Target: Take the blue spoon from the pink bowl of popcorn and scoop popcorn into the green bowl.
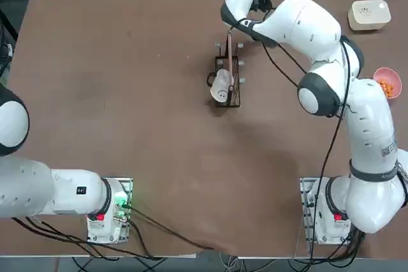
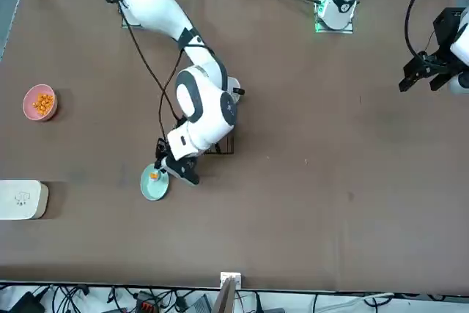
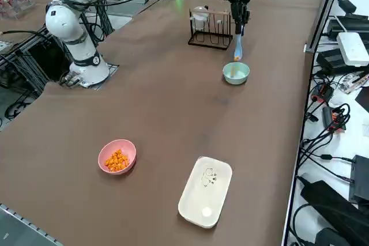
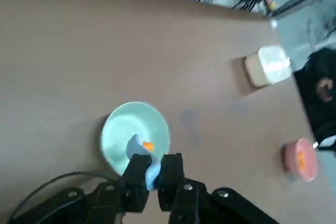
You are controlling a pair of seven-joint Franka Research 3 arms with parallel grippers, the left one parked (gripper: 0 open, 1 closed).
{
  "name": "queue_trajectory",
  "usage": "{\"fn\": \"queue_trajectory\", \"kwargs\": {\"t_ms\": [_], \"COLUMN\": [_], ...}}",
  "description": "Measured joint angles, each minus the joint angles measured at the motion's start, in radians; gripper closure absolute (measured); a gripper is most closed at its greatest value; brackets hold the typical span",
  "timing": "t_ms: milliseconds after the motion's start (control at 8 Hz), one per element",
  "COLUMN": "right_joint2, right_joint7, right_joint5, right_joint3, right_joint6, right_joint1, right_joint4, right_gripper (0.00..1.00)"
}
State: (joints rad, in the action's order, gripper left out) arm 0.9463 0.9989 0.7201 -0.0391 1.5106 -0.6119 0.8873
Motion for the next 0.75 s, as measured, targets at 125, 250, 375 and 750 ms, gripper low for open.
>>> {"fn": "queue_trajectory", "kwargs": {"t_ms": [125,250,375,750], "right_joint2": [-0.009,-0.027,-0.045,-0.087], "right_joint7": [0.008,0.008,0.008,0.008], "right_joint5": [-0.046,-0.092,-0.136,-0.254], "right_joint3": [0.0,0.0,0.0,0.0], "right_joint6": [0.002,0.003,0.013,0.035], "right_joint1": [0.017,0.039,0.062,0.103], "right_joint4": [-0.011,-0.015,-0.017,-0.019], "right_gripper": [0.87,0.87,0.87,0.87]}}
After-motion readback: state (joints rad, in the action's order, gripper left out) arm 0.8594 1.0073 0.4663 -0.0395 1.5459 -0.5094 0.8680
